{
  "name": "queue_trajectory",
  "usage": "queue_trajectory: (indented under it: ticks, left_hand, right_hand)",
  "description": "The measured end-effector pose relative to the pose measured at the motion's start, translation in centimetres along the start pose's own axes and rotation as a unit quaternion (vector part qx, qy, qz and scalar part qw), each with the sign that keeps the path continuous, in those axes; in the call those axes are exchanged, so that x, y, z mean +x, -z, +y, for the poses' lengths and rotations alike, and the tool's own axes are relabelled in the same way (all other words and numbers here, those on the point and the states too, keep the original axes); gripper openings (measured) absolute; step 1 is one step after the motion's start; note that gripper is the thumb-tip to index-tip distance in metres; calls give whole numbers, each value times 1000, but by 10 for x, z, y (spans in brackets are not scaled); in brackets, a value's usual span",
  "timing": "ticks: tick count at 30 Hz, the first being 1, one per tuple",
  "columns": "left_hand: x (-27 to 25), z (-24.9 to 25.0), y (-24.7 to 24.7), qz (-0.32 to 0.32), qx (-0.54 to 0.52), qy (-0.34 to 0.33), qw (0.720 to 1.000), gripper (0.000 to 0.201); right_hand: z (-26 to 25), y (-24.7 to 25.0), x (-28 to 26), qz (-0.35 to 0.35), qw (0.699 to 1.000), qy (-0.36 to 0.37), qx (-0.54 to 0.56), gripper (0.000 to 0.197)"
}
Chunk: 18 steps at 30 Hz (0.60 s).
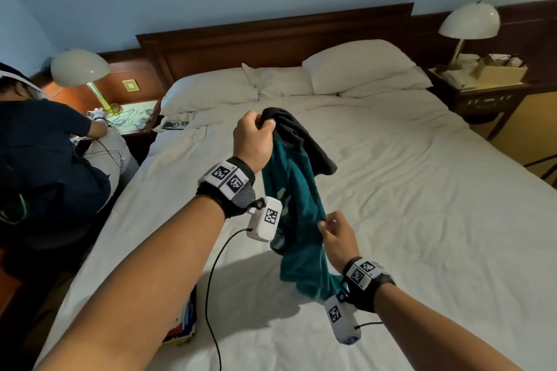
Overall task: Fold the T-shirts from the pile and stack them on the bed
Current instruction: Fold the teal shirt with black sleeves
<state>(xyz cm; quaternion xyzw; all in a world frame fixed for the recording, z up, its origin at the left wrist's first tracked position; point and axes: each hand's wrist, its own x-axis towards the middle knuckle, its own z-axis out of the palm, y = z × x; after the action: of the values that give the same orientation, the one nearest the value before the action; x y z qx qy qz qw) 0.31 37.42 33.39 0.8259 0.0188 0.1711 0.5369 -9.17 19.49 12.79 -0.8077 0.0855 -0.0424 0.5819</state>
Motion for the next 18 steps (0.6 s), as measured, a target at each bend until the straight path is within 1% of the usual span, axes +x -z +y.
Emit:
queue_trajectory:
  ticks: [1, 2, 3, 4, 5, 6, 7, 8, 9, 10, 11, 12, 14, 16, 17, 18]
  left_hand:
    - [3, -7, 6, 4, 64, -9, 998, 24]
    - [3, -14, 12, -3, 151, -19, 988, 22]
    - [-1, -21, 17, -20, 242, -27, 970, 24]
    - [-8, -28, 20, -47, 315, -42, 947, 33]
    - [-18, -37, 17, -89, 356, -65, 928, 48]
    - [-30, -45, 11, -148, 361, -91, 916, 63]
    - [-42, -54, 1, -222, 344, -98, 907, 71]
    - [-54, -63, -10, -294, 304, -89, 902, 68]
    - [-64, -71, -20, -344, 242, -65, 905, 53]
    - [-71, -79, -27, -364, 172, -36, 915, 34]
    - [-75, -85, -32, -354, 110, -11, 929, 18]
    - [-76, -91, -33, -333, 68, 0, 941, 11]
    - [-72, -100, -29, -303, 25, 15, 952, 11]
    - [-64, -110, -16, -275, 22, 22, 961, 11]
    - [-59, -116, -8, -256, 36, 23, 966, 12]
    - [-55, -122, 0, -235, 55, 25, 970, 14]
  right_hand:
    - [-8, 4, -1, 5, 1000, 13, 10, 12]
    - [-20, 9, -2, 9, 999, 38, 14, 11]
    - [-34, 15, -1, 5, 998, 67, 14, 11]
    - [-50, 21, 0, -7, 995, 95, 18, 11]
    - [-64, 28, 3, -26, 992, 119, 20, 10]
    - [-77, 34, 7, -46, 989, 139, 17, 8]
    - [-87, 39, 10, -62, 986, 153, 12, 8]
    - [-95, 44, 13, -75, 984, 160, 6, 9]
    - [-99, 47, 15, -84, 983, 163, -2, 10]
    - [-101, 50, 16, -89, 982, 165, -15, 12]
    - [-98, 53, 15, -93, 982, 162, -36, 13]
    - [-92, 56, 14, -103, 980, 157, -66, 13]
    - [-67, 66, 9, -143, 970, 123, -151, 18]
    - [-36, 78, 4, -177, 948, 96, -247, 27]
    - [-23, 85, 2, -176, 944, 90, -264, 28]
    - [-14, 91, -1, -164, 948, 88, -258, 28]
